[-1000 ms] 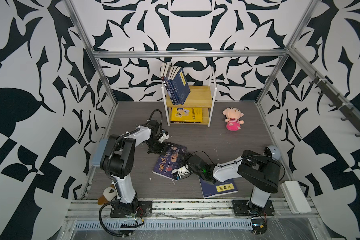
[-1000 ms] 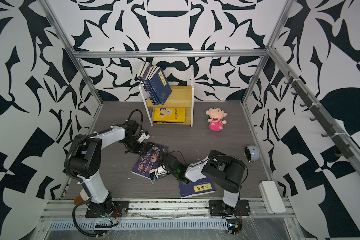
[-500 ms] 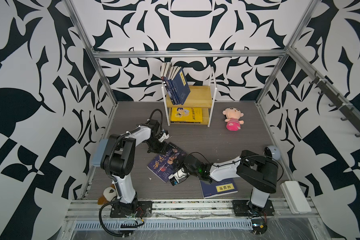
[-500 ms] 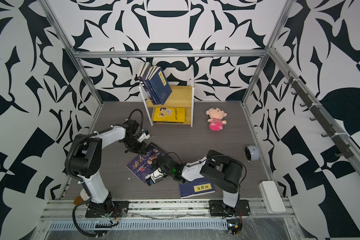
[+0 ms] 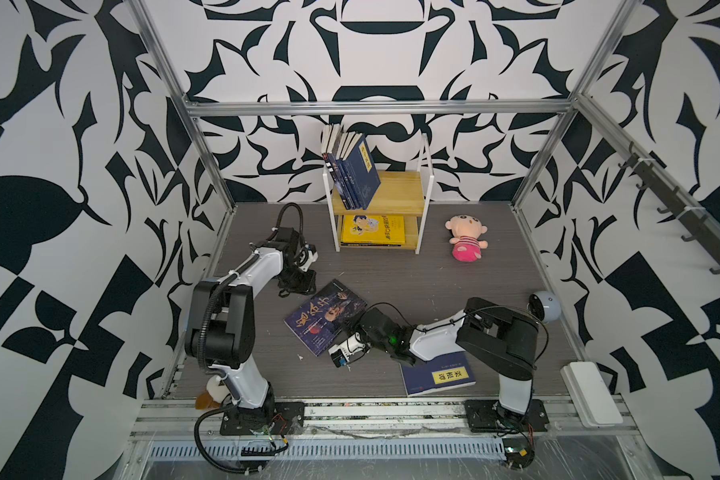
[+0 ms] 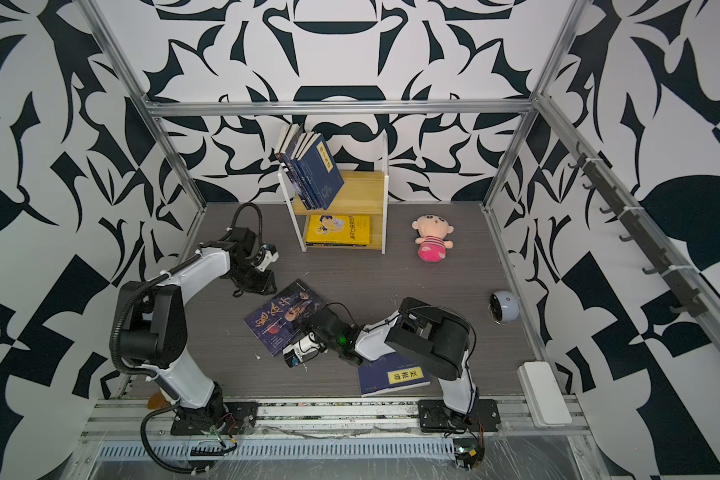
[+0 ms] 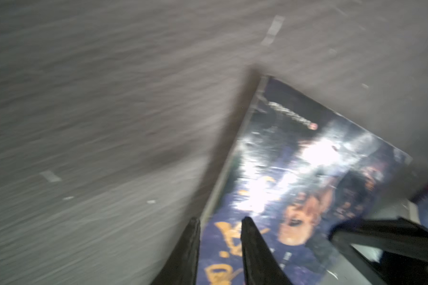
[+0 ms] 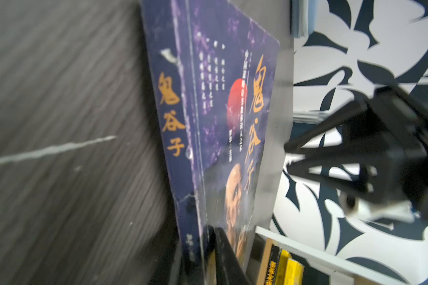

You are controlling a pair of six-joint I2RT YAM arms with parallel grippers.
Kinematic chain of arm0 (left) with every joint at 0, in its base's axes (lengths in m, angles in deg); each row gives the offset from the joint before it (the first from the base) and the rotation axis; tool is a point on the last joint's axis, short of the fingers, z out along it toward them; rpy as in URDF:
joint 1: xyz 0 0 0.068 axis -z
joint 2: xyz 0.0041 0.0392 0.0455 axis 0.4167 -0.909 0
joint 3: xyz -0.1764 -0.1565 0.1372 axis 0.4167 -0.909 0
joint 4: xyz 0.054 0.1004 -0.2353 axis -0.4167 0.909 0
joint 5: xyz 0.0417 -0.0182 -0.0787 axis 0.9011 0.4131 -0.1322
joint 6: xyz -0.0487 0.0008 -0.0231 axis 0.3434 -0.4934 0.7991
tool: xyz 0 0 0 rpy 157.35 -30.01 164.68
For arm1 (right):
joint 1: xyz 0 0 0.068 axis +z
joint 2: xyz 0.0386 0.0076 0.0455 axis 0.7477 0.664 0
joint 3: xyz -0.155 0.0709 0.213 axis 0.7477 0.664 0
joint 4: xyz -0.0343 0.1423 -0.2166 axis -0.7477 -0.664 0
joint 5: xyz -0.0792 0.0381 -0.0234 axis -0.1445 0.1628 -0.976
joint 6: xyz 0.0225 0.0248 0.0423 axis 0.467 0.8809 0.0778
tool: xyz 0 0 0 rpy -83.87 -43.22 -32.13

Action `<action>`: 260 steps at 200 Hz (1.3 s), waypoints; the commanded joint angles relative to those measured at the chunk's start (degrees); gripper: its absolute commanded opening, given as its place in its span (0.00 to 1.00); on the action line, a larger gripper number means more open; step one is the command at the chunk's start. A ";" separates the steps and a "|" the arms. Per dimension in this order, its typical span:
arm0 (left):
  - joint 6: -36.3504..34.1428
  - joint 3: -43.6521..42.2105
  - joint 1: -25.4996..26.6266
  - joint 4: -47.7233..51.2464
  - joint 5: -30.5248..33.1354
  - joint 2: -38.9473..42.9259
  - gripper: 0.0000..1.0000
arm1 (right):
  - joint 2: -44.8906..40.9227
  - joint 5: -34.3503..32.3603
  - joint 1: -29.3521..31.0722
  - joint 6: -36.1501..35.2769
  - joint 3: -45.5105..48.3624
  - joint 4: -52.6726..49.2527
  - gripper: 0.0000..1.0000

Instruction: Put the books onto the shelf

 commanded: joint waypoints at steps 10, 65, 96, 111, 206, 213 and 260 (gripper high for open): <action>-1.72 -0.93 -1.29 -0.79 4.25 -4.65 0.34 | -1.12 -0.81 -0.23 1.00 -2.47 4.96 0.13; 0.45 -1.14 -0.89 0.58 -3.80 -8.13 0.18 | 0.81 -1.99 -0.25 2.34 -5.13 5.81 0.34; 0.36 -2.99 0.22 -0.43 -4.63 -6.82 0.12 | 2.81 -2.84 -0.08 2.82 -7.62 5.08 0.25; 1.07 -2.61 0.23 -0.74 -5.06 -5.18 0.12 | 2.15 -3.97 0.00 2.69 -7.94 4.58 0.11; 8.17 -12.24 -12.40 -14.79 -7.25 24.72 0.62 | -24.08 -21.17 -0.68 4.24 -0.47 -11.30 0.00; 8.96 -13.59 -13.66 -16.00 -8.81 25.51 0.64 | -25.14 -22.31 -1.24 4.60 -1.05 -12.18 0.00; 10.23 -14.78 -16.32 -16.46 -12.06 28.48 0.74 | -26.19 -23.86 -7.94 7.99 -6.96 -15.57 0.00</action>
